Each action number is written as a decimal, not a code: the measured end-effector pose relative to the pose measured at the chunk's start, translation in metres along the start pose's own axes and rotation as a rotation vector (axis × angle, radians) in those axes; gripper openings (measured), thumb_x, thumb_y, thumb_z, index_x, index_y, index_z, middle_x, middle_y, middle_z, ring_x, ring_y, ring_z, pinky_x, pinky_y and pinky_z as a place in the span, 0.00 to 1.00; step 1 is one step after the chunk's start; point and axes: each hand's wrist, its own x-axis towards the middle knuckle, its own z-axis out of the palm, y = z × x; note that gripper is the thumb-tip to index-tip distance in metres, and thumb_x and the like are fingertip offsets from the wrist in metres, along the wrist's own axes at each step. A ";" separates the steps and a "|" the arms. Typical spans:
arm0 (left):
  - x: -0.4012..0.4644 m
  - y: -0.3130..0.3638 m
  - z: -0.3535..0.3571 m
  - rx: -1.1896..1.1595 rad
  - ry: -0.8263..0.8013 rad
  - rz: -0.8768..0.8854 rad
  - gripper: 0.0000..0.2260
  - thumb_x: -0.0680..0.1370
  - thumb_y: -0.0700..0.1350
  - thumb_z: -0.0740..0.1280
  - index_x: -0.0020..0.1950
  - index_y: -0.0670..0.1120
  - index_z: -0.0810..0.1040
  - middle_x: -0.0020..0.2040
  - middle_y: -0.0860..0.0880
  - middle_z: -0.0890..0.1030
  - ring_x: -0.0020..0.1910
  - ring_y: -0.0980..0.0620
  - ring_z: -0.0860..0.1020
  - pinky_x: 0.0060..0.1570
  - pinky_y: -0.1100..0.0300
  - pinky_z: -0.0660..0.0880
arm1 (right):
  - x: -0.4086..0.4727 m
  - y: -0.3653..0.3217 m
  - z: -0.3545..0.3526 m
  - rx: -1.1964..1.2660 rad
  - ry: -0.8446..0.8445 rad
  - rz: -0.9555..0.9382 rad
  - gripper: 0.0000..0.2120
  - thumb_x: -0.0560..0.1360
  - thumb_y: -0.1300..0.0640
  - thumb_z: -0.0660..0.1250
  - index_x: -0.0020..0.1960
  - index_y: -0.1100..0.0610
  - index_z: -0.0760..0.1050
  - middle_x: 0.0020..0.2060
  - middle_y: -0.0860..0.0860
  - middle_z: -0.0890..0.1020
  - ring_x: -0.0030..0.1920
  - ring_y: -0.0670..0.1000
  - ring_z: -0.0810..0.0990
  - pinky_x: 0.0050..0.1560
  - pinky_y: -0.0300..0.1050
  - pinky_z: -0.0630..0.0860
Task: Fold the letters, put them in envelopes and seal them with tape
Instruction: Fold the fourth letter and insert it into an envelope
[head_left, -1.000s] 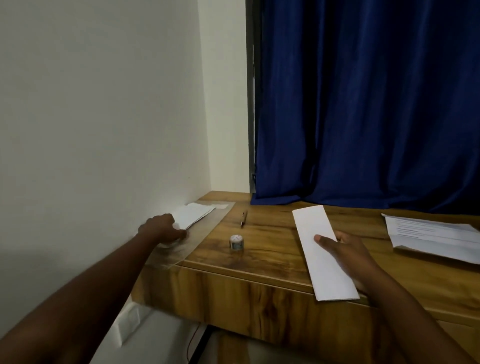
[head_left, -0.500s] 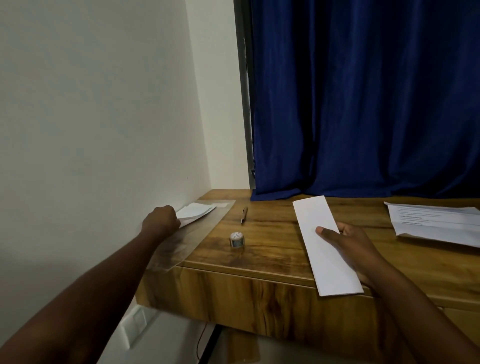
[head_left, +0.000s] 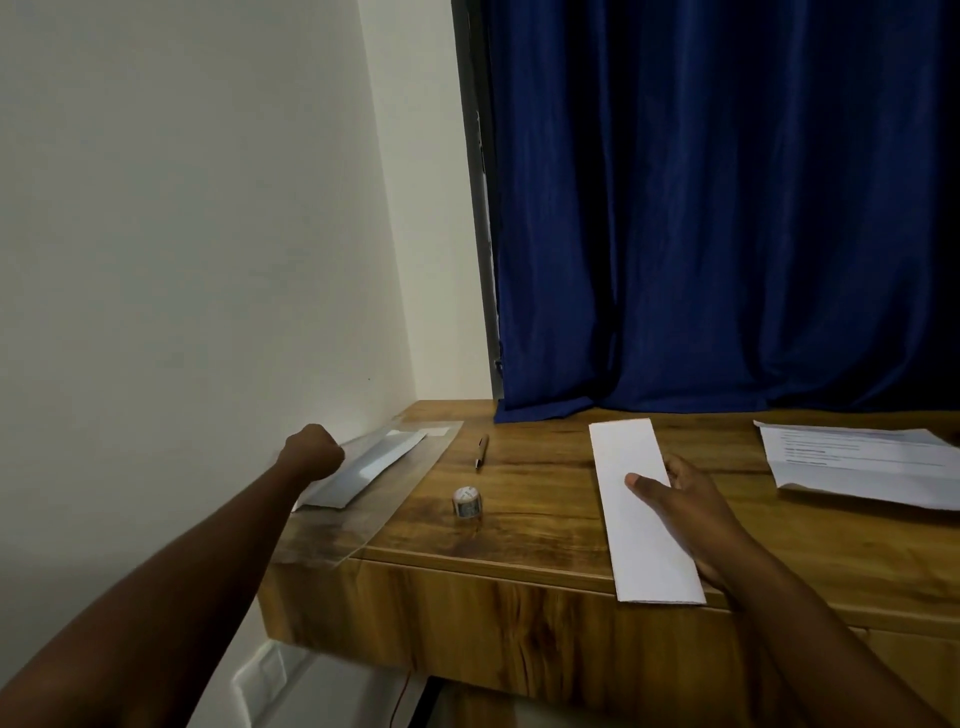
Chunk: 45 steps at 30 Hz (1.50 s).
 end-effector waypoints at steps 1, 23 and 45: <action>-0.001 0.001 -0.005 -0.015 0.017 0.007 0.07 0.78 0.37 0.65 0.48 0.37 0.83 0.49 0.38 0.83 0.52 0.38 0.82 0.47 0.54 0.76 | 0.000 0.000 0.000 -0.024 0.016 -0.020 0.31 0.78 0.50 0.72 0.78 0.50 0.64 0.66 0.53 0.78 0.46 0.49 0.82 0.36 0.41 0.78; -0.194 0.216 0.023 -1.816 -0.562 0.021 0.08 0.82 0.38 0.68 0.61 0.41 0.79 0.53 0.43 0.87 0.50 0.45 0.87 0.43 0.50 0.84 | -0.061 -0.037 -0.023 0.144 -0.142 -0.026 0.13 0.71 0.48 0.76 0.51 0.54 0.88 0.50 0.55 0.88 0.46 0.55 0.87 0.40 0.42 0.81; -0.213 0.180 0.081 -0.255 -0.368 0.849 0.26 0.66 0.68 0.77 0.61 0.64 0.76 0.60 0.64 0.78 0.55 0.61 0.77 0.52 0.63 0.77 | -0.038 -0.020 -0.070 -0.150 -0.060 0.170 0.19 0.70 0.44 0.80 0.48 0.59 0.85 0.42 0.54 0.88 0.44 0.54 0.88 0.45 0.47 0.83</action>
